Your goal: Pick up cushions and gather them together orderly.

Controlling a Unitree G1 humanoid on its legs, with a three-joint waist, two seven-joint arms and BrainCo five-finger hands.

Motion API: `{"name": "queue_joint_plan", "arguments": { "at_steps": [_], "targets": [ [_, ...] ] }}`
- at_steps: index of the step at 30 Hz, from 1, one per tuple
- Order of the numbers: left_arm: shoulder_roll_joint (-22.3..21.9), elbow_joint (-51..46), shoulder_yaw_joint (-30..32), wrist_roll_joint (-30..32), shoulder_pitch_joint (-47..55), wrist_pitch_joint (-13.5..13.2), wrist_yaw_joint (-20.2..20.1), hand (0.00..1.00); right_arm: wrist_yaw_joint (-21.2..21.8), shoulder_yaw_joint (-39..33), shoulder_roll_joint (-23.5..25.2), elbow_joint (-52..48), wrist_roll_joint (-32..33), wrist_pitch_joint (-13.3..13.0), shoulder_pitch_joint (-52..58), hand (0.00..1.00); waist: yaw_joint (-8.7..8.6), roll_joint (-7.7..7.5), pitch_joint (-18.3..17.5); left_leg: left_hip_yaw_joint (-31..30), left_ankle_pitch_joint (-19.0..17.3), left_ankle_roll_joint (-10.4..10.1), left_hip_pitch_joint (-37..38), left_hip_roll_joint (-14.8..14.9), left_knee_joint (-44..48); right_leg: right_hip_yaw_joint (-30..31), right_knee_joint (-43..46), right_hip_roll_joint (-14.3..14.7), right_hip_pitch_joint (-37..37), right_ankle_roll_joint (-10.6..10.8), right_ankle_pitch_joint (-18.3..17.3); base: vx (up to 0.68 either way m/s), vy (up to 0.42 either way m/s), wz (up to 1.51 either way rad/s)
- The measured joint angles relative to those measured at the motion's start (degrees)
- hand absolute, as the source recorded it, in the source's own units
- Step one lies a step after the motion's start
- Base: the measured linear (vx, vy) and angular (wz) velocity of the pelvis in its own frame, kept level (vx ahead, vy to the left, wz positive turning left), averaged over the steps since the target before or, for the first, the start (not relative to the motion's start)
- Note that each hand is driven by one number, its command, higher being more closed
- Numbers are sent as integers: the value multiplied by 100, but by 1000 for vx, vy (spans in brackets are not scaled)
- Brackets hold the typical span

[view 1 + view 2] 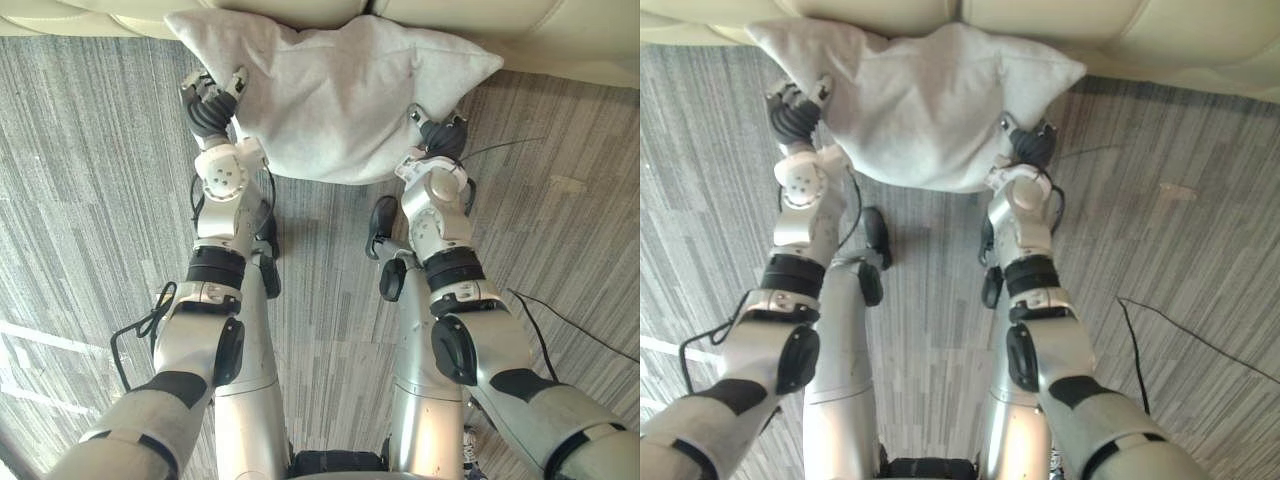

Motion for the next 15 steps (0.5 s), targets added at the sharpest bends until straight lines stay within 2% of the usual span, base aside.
{"name": "queue_joint_plan", "arguments": {
  "at_steps": [4, 7, 8, 10, 13, 15],
  "targets": [
    [-70, -628, -325, 1, 756, -159, -6, 100, 9, 476, 32, -767, 109, -273, 834, 100, -65, -14, -17, 100, 103, -24, 863, 24, -422, -7, -389, 21, 805, -110, 86, -9, -2, -1],
    [-214, -1186, -508, 27, 1364, -258, -2, 100, 18, 752, 52, -1432, 107, -359, 1564, 100, -42, -14, -27, 158, 141, -23, 1655, 50, -856, -30, -826, 49, 1574, -175, 142, -2, -25, -5],
    [-235, -1321, -688, 42, 1620, -350, -2, 100, 19, 839, 56, -1661, 103, -421, 1917, 100, -37, -15, -129, 176, 179, 12, 1954, 43, -1087, -33, -1069, 80, 1868, -154, 183, 12, -25, -3],
    [-447, -1698, -763, 141, 2077, -366, -7, 100, 23, 889, 98, -2208, 97, -462, 2552, 100, -29, -9, -220, 226, 226, 3, 2489, 28, -1380, -47, -1340, 85, 2373, -154, 227, 54, -14, -2],
    [-745, -2154, -1039, 251, 2900, -421, -12, 100, 41, 1075, 206, -2946, -44, -618, 3634, 100, -20, -15, -667, 341, 240, -23, 3063, 24, -1716, -43, -1684, 103, 2909, -182, 275, 107, 12, -6],
    [-832, -2459, -1269, 253, 3389, -457, -25, 100, 162, 1111, 238, -3409, -146, -654, 4266, 100, 9, -16, -739, 424, 240, -27, 3564, 23, -1904, -22, -1872, 108, 3396, -171, 271, 158, 28, -5]
  ]
}}
